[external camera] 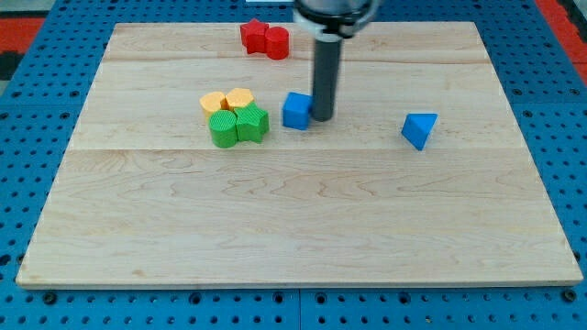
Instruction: Slide the blue triangle towards the group of blocks
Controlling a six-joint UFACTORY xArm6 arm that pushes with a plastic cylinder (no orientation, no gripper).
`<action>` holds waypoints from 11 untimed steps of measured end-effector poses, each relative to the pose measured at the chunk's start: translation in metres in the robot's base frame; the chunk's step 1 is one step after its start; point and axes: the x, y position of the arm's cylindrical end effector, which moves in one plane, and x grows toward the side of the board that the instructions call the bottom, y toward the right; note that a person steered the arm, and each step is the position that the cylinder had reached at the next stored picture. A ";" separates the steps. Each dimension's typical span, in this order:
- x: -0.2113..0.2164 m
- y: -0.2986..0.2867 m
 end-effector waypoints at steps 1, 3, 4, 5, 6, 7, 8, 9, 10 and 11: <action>-0.006 0.009; -0.013 0.191; 0.004 0.217; 0.042 0.204; 0.041 0.160; 0.006 0.142; -0.014 0.163; 0.009 0.124; 0.019 0.077; 0.018 0.031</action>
